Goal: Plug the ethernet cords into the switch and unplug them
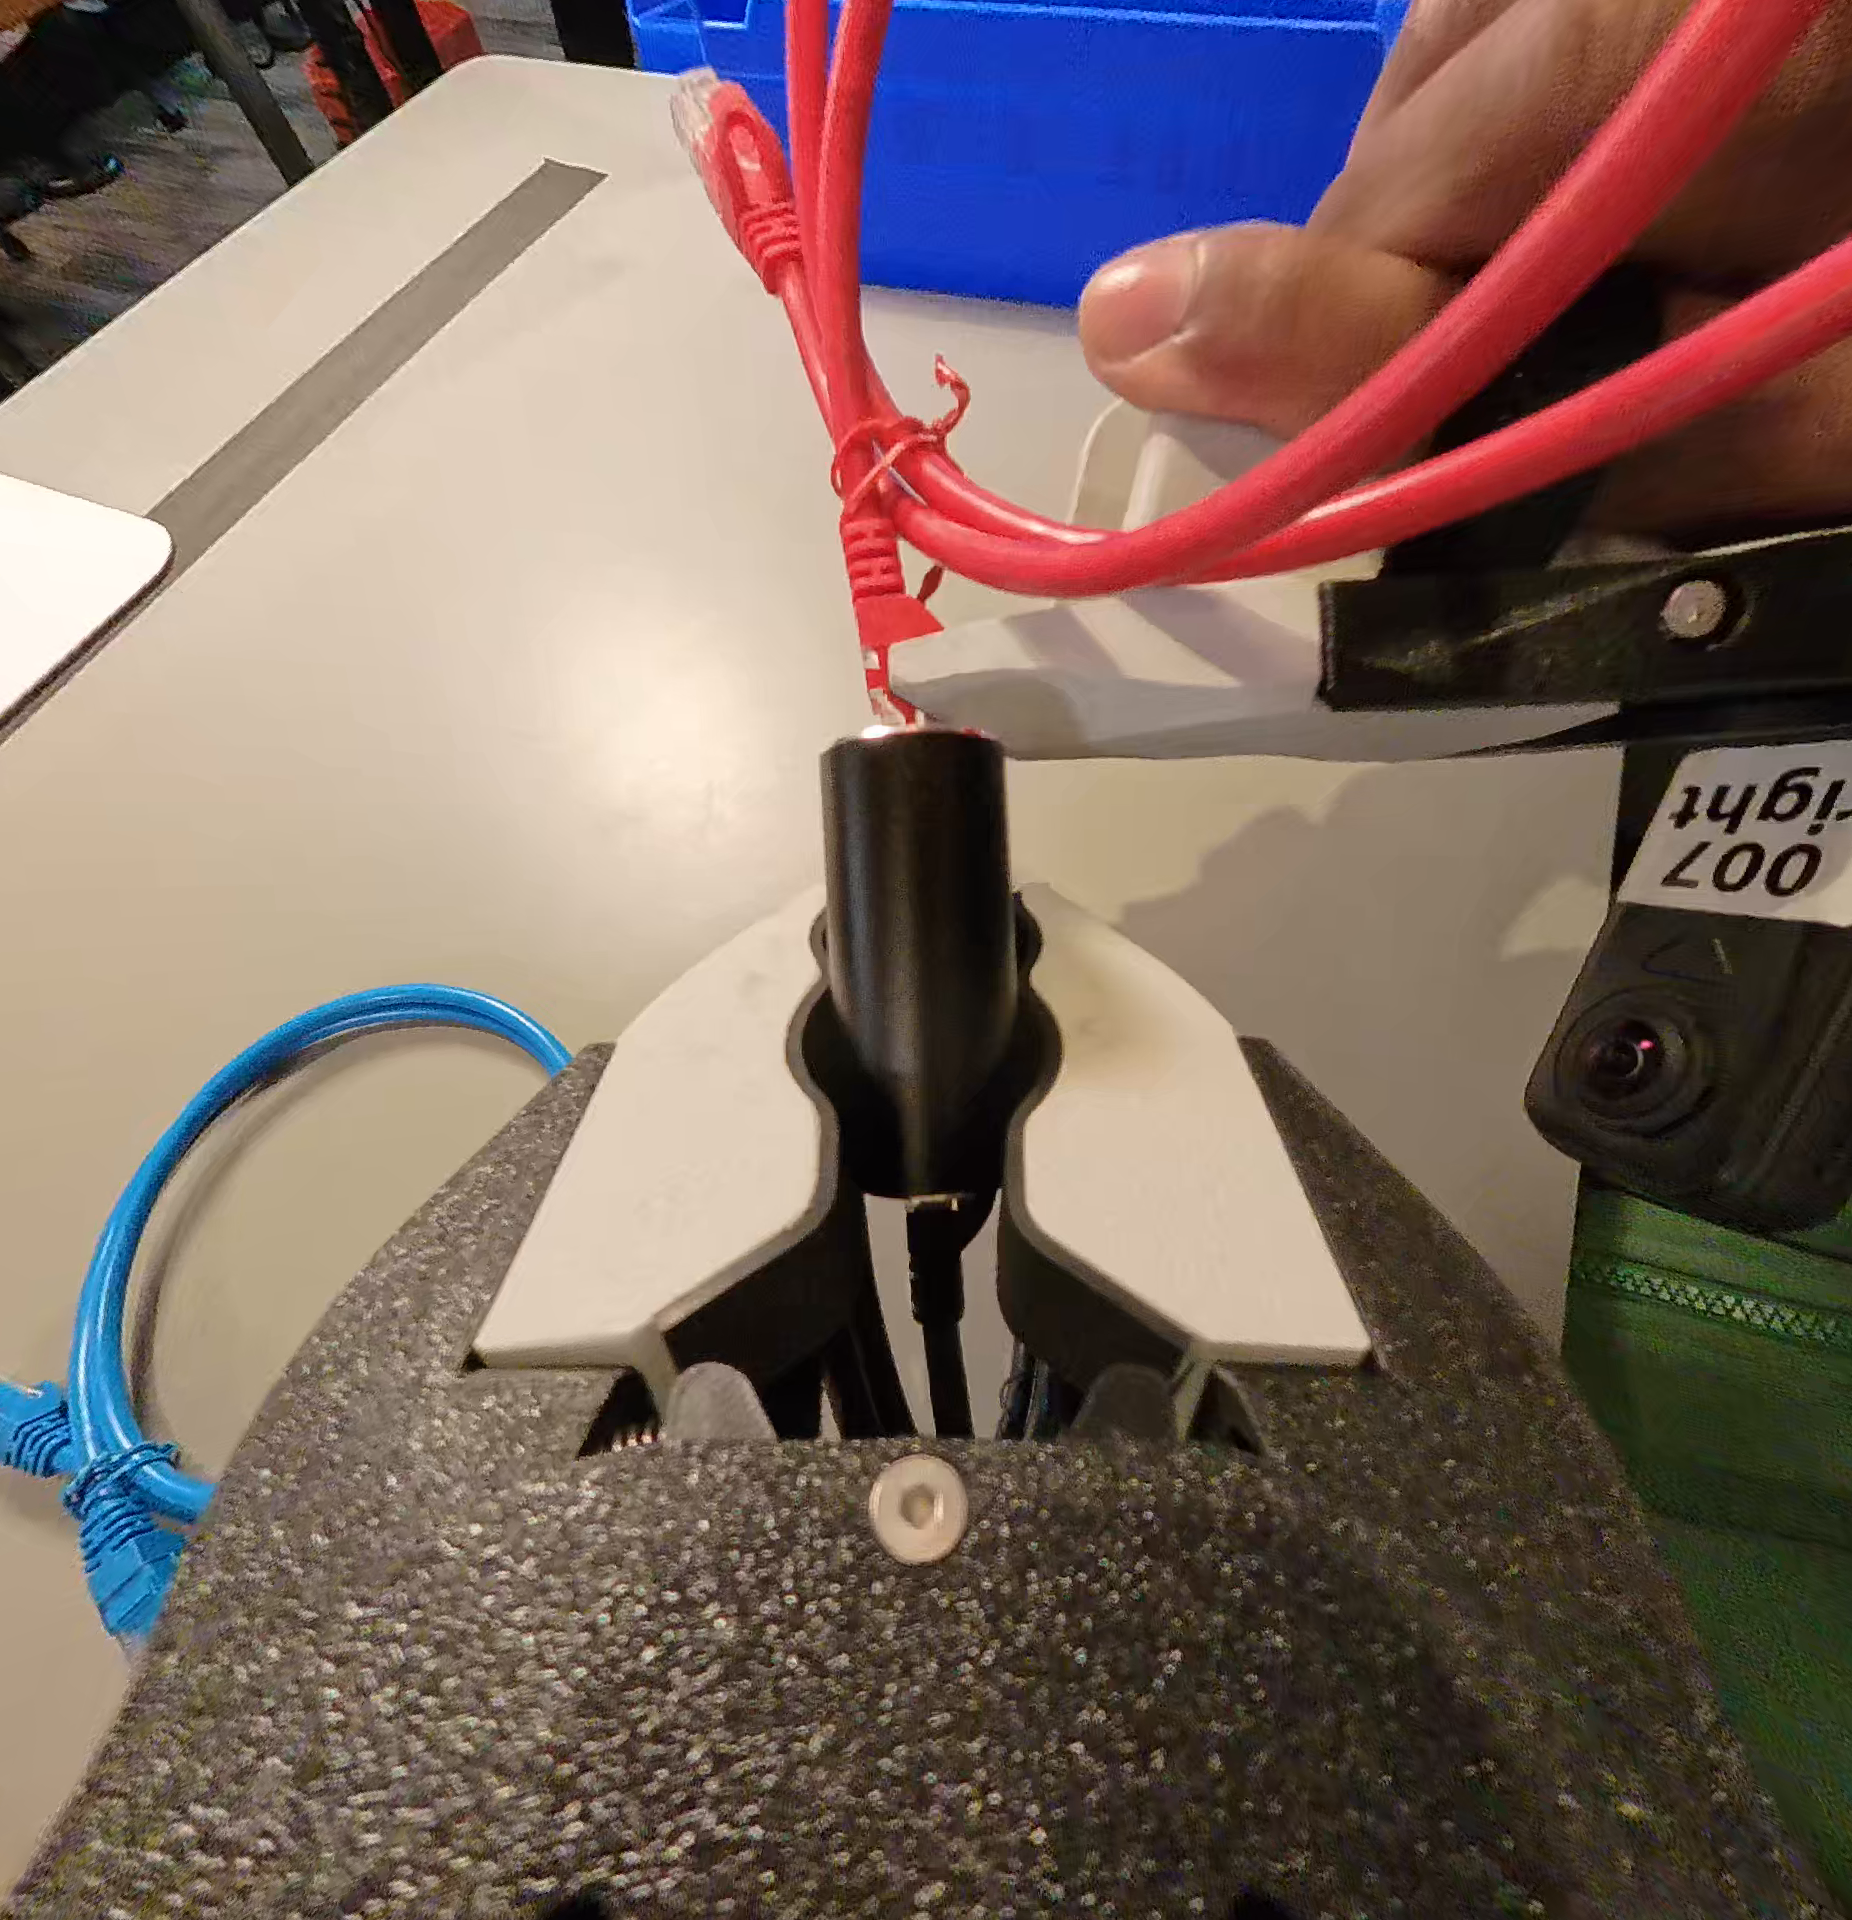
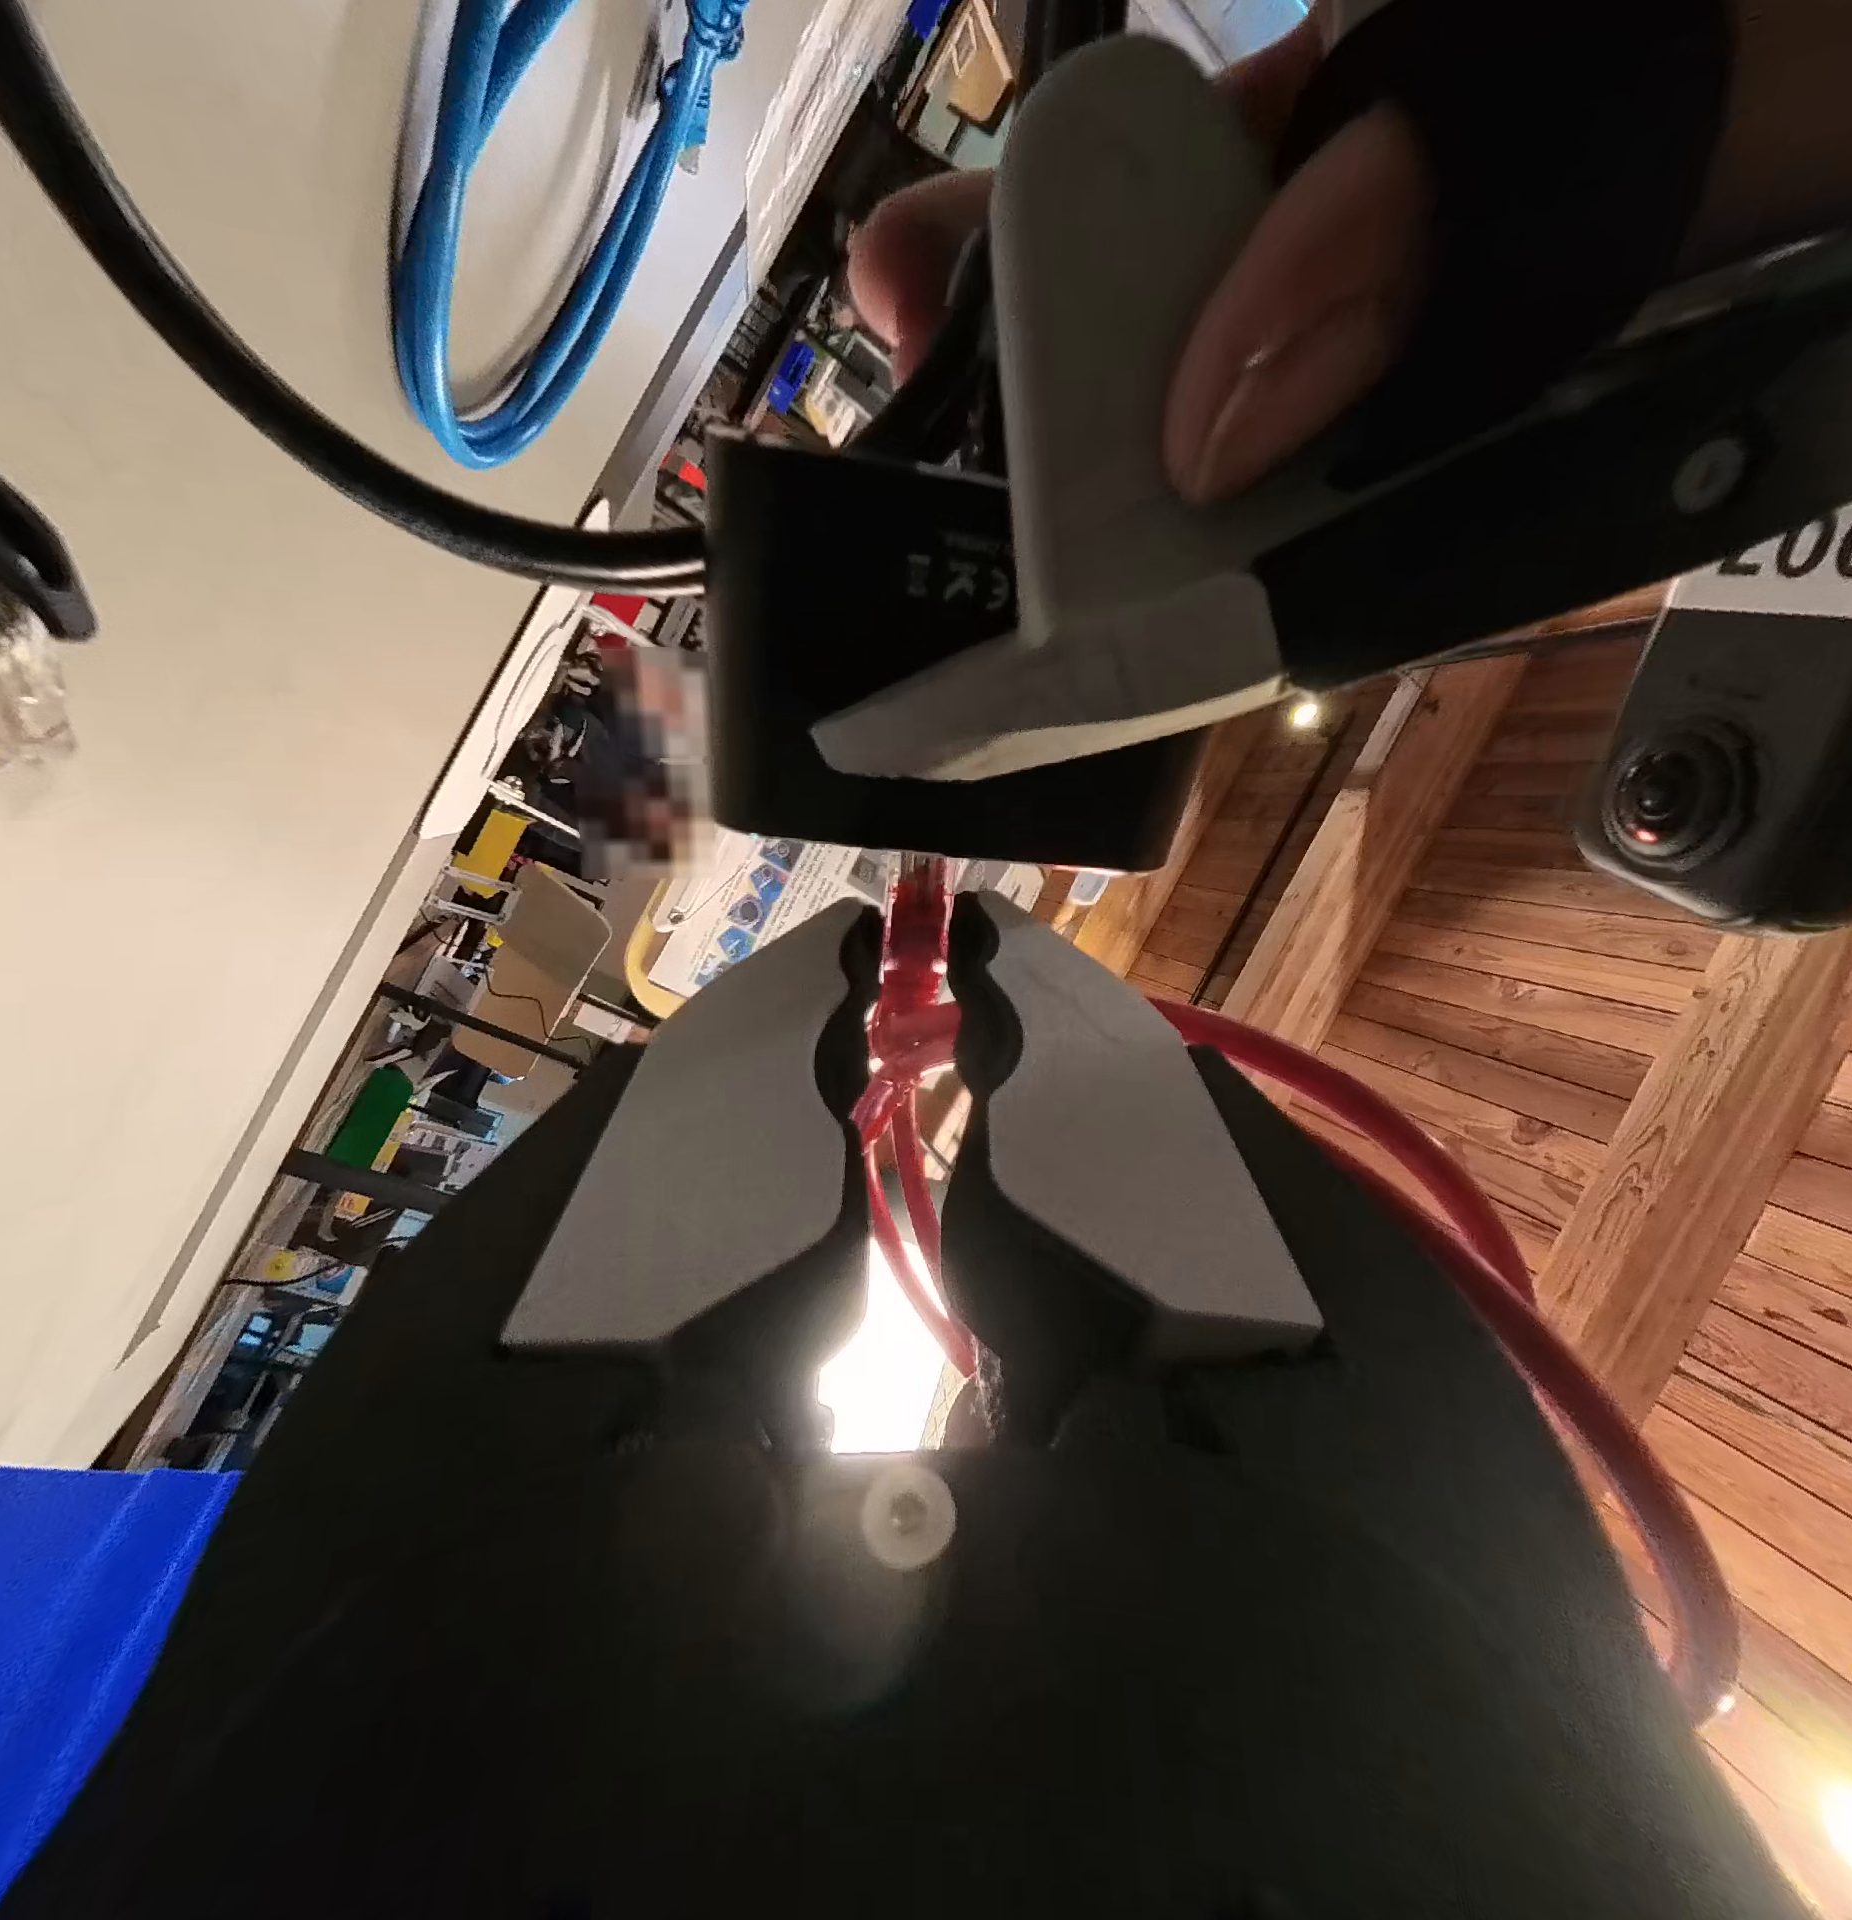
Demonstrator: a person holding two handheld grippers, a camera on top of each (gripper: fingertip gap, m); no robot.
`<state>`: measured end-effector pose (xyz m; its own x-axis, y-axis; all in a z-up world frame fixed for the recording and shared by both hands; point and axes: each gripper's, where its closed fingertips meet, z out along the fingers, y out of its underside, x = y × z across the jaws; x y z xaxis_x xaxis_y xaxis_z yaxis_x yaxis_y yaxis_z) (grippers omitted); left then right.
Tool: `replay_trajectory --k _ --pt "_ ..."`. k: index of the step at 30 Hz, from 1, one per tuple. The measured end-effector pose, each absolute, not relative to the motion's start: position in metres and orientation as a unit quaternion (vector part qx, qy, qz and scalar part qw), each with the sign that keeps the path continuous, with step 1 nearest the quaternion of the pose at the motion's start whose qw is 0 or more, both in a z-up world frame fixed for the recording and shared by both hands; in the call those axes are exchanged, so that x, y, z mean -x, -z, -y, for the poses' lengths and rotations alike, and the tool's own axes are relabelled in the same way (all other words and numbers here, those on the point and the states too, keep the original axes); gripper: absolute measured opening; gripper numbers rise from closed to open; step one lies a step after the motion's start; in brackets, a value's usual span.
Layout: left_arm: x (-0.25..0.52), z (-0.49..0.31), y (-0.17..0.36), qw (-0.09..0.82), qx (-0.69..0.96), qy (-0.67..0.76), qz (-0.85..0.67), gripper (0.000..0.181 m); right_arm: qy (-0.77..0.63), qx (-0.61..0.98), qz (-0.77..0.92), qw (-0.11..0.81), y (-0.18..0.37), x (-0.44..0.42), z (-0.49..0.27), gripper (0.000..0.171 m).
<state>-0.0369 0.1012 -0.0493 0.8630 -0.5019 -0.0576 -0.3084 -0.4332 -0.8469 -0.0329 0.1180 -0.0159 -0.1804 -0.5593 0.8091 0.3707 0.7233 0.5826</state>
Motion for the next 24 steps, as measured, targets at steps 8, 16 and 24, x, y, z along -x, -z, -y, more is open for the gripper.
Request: replay_trajectory --k 8,16,24 --pt "0.0377 -0.0999 0.0490 0.492 0.829 0.100 -0.246 0.028 0.302 -0.024 0.696 0.651 0.0209 0.0329 -0.1145 0.012" --pt "0.0347 -0.0973 0.0474 0.507 0.814 0.086 -0.271 0.028 0.308 -0.008 0.684 0.661 0.0176 0.0338 -0.1125 0.013" --pt "0.0413 -0.0988 0.0451 0.542 0.800 0.020 -0.257 0.028 0.329 -0.001 0.653 0.683 0.0199 0.0312 -0.1083 0.013"
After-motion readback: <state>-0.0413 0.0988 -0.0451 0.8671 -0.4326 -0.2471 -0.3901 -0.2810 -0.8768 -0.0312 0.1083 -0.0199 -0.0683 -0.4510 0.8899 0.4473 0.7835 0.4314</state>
